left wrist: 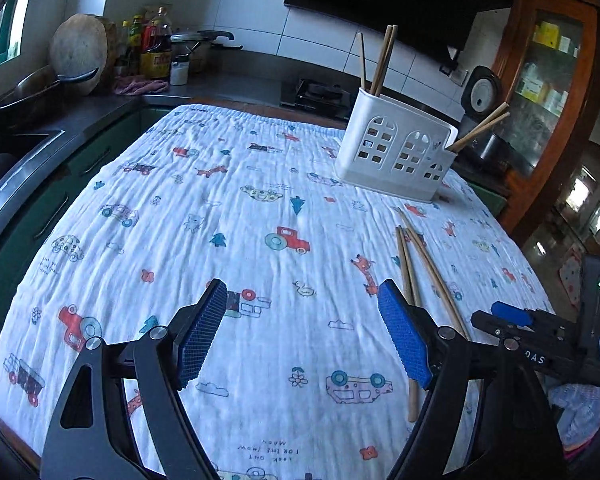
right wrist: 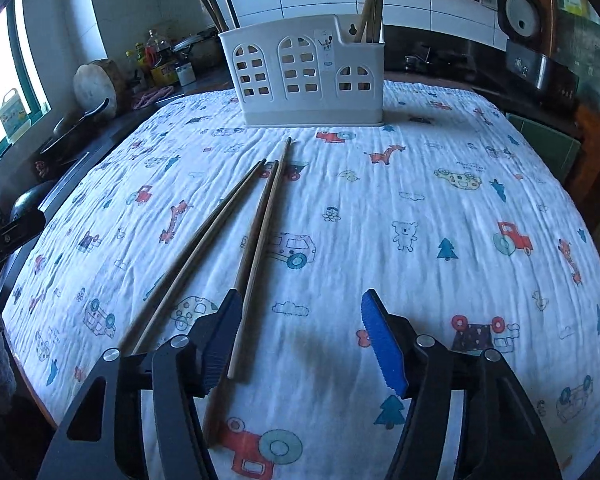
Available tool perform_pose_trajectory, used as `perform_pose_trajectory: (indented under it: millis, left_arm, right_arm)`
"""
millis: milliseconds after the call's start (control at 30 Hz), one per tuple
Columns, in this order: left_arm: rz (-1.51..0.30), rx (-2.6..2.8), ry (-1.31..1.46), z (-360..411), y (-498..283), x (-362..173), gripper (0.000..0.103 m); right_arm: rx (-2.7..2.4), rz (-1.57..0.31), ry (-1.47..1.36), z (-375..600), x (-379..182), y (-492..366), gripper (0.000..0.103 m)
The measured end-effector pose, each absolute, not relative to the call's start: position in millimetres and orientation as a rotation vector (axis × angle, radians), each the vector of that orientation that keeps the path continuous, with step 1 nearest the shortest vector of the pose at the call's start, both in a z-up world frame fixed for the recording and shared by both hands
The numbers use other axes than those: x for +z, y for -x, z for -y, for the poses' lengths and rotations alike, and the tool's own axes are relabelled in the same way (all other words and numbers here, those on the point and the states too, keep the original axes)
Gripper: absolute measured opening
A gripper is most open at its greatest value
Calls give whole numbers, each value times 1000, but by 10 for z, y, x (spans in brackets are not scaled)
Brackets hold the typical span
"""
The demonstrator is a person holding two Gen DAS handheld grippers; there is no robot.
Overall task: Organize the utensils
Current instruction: 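Close the right tool on a chopstick while the left tool grasps another chopstick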
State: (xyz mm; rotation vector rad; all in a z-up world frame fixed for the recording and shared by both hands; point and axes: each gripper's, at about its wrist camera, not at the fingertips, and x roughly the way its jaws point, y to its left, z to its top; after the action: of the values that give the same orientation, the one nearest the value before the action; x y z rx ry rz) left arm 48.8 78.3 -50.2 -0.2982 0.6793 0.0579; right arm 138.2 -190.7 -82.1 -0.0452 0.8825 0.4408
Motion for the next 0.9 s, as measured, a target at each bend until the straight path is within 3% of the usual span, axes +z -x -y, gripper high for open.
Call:
perform_pose_trajectory:
  millis: [267,633,900]
  left_arm:
    - [-690,65,293,-811,-470,-563,77]
    - [-711,60,313,-813,-461,-669,77]
    - [-731,-8,270,-567,-433,-698,77]
  right_arm:
    - [442,-908,52,1756,-897,-1440,38]
    - [427,-896,127,1633,-925,-1416,28]
    - [396,-864,188,1656,-945,-1338,10]
